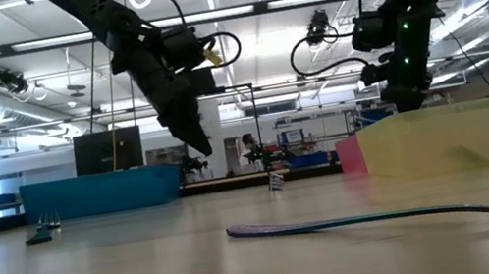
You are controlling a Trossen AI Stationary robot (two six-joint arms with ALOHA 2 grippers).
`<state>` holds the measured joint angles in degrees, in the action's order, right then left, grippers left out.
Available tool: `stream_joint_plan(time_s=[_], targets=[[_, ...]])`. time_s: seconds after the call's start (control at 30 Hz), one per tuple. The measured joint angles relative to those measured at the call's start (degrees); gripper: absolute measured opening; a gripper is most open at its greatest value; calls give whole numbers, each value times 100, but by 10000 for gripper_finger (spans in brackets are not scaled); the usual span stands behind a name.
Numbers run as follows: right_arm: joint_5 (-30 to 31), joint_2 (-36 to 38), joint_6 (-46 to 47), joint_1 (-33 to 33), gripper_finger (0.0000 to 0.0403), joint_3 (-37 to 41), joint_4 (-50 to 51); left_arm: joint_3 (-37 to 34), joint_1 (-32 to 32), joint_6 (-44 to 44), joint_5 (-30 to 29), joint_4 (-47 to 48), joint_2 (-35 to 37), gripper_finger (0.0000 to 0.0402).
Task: Sort silverware by color (type)
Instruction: Put the right black fork into the red bin, then put the top pink fork into the blue bin
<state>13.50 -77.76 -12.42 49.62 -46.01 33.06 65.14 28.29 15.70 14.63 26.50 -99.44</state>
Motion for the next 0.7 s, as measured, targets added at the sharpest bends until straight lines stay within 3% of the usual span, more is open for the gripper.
stream_joint_plan(time_s=[0.33, 0.7], targets=[[43, 0, -105, -4, 60, 54, -174, 0, -55, -5, -2, -166, -2, 114], [47, 0, -61, -44, 99, 54, -173, 0, -91, 187, -14, -1111, -7, 114]])
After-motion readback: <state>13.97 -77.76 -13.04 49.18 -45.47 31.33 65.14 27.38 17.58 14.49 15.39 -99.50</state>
